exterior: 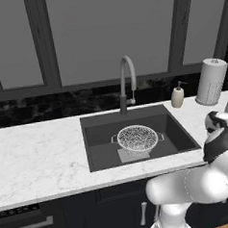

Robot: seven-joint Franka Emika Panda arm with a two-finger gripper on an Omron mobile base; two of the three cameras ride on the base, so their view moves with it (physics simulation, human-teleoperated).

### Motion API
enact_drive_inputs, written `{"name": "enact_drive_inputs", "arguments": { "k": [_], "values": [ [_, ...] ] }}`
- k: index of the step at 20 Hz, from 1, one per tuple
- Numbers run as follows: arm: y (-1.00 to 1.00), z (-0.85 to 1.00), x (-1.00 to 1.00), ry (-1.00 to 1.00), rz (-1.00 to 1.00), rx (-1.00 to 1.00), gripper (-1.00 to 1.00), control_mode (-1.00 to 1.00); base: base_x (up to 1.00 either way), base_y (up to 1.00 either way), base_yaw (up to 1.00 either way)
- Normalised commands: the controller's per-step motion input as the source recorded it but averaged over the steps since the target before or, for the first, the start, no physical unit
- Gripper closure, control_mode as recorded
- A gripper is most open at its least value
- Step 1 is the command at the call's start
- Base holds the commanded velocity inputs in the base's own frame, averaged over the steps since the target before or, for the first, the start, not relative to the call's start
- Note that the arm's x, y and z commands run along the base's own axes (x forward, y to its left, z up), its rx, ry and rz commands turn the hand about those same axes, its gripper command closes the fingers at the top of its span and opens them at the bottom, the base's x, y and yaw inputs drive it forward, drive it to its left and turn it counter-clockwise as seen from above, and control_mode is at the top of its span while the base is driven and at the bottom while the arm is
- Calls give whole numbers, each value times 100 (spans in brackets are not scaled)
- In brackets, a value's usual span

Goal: Put the colander in the sink, put the apple, orange in the colander, and turn on the sink faucet and pour water over the colander.

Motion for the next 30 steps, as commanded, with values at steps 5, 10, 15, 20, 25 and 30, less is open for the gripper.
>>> {"name": "enact_drive_inputs", "arguments": {
  "k": [5,10,15,20,25,30],
  "values": [
    [-41,-39,28,1,-2,4,-100,-100,0,0,0],
    [-33,-31,22,1,-4,1,-100,-100,0,0,0],
    [-14,-26,27,0,-1,2,-100,-100,0,0,0],
    [-9,-28,13,0,-1,2,100,-100,0,0,0],
    [-6,-23,-2,-2,-5,5,100,-100,0,0,0],
    [26,16,-18,-23,-6,8,100,-100,0,0,0]
  ]
}}
